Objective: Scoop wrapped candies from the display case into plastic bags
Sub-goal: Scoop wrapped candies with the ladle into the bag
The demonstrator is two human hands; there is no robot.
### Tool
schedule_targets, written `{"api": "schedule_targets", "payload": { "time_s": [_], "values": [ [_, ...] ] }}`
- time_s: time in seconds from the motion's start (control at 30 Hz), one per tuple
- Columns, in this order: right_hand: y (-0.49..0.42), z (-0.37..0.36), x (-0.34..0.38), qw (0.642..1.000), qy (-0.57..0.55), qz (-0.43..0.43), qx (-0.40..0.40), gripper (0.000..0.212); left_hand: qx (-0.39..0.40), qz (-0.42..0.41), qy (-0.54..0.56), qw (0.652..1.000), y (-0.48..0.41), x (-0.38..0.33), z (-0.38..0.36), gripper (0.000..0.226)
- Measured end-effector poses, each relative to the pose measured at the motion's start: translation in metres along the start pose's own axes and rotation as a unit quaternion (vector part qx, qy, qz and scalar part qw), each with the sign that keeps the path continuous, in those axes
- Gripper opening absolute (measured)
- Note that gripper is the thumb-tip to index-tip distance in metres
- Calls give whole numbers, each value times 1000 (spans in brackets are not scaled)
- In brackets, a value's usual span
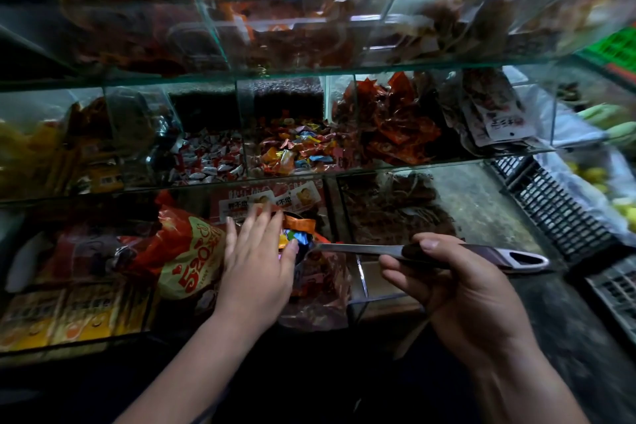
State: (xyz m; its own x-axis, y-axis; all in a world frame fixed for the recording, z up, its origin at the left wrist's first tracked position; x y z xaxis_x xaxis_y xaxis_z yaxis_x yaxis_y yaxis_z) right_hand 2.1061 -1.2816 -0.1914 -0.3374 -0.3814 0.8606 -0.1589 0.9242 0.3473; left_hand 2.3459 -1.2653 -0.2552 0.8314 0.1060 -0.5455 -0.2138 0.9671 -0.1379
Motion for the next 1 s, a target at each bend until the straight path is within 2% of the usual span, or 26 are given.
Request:
{"api": "schedule_targets", "payload": {
  "time_s": [0.23,0.47,0.53,0.67,0.73,0.77,0.8,0.83,0.9,0.93,0.97,1.0],
  "values": [
    [8,-1,11,1000,10,27,-9,11,2,-28,-9,1000,-8,-18,-1,65],
    [5,3,34,997,-19,51,-57,17,-28,-92,73,993,-40,-41,12,64],
    [-6,-2,36,994,-58,55,-67,17,-51,-79,118,989,-52,-40,22,65],
    [-38,-26,37,986,-120,98,-60,10,-107,1,225,968,-58,-22,39,69],
    [-58,-43,34,985,-79,147,-44,7,-110,32,231,966,-53,-10,39,66],
    [-65,-53,34,981,-16,187,-40,7,-106,45,230,966,-50,-5,37,65],
    [-71,-60,34,963,88,251,-38,7,-101,55,228,967,-47,0,35,65],
    [-76,-67,33,916,222,333,-31,7,-97,62,225,967,-45,3,33,65],
    [-76,-83,26,771,449,451,8,10,-92,74,223,968,-42,8,31,66],
    [-75,-88,20,723,509,465,37,11,-90,80,226,967,-41,10,30,67],
    [-75,-90,15,694,544,467,57,13,-88,84,231,965,-41,11,30,67],
    [-74,-90,13,682,558,469,62,14,-87,85,234,965,-40,12,30,67]
  ]
}}
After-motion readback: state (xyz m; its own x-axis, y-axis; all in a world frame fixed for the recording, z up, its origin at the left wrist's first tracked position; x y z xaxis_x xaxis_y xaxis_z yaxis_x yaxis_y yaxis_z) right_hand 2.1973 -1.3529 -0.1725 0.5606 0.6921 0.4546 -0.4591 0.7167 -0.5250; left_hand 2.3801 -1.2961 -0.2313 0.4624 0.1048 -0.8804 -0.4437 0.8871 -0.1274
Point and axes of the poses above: each hand's wrist, its own y-axis away from the middle knuckle, its own z-axis out of the back of the hand, x = y × z, the point moved 4 cm from there along -y, towards the middle knuckle, and after that the axes turned 10 degrees about y, right-handed, at the moved point
